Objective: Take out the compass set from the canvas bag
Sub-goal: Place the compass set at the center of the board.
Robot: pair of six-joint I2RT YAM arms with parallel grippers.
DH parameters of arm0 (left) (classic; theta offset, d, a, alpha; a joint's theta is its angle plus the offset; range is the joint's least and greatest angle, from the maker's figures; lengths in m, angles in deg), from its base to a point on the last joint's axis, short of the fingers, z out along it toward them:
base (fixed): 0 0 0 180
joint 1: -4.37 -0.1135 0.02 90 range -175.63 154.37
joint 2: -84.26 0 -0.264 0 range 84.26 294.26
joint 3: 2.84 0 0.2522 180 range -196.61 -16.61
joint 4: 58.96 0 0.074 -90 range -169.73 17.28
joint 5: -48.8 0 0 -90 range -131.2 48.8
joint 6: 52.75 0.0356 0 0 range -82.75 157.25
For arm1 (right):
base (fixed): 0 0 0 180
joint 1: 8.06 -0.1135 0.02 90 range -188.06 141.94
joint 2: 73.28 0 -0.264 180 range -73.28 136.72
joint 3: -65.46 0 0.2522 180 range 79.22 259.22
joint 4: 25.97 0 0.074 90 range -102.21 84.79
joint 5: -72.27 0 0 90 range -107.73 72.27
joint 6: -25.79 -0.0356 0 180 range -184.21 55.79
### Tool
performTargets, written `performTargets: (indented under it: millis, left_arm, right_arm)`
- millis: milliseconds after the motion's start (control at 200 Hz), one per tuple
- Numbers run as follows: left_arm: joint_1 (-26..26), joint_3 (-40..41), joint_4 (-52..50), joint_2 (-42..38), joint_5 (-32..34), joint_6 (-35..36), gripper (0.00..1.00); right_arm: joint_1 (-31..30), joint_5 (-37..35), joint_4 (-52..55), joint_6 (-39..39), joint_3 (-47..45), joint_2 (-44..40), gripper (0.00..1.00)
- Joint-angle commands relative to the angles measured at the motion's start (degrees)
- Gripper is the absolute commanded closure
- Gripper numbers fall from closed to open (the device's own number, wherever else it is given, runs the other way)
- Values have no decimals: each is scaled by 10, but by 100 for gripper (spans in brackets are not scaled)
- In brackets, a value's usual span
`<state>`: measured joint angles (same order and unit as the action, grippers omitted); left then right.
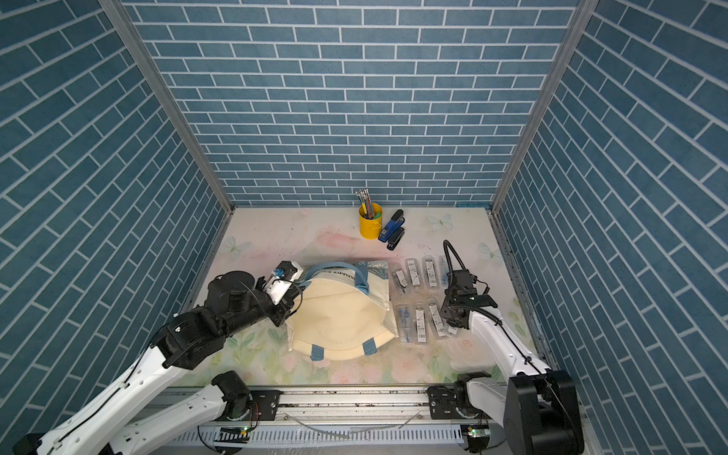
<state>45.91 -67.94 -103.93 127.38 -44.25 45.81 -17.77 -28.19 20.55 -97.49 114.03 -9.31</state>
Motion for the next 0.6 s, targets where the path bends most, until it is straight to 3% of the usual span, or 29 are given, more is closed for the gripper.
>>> performTargets:
  millis: [0,355,595]
  left_arm:
    - [-1,-6,31,-7,-9,-5,100]
    - [-1,-4,32,-4,-9,-4,100]
    - [0,-2,32,-6,-9,-1,100]
  right_arm:
    - [13,-4,4,-25,-16,-2,67]
    - [32,51,-31,0,6,70,43]
    - [36,65,-44,11,33,109,37]
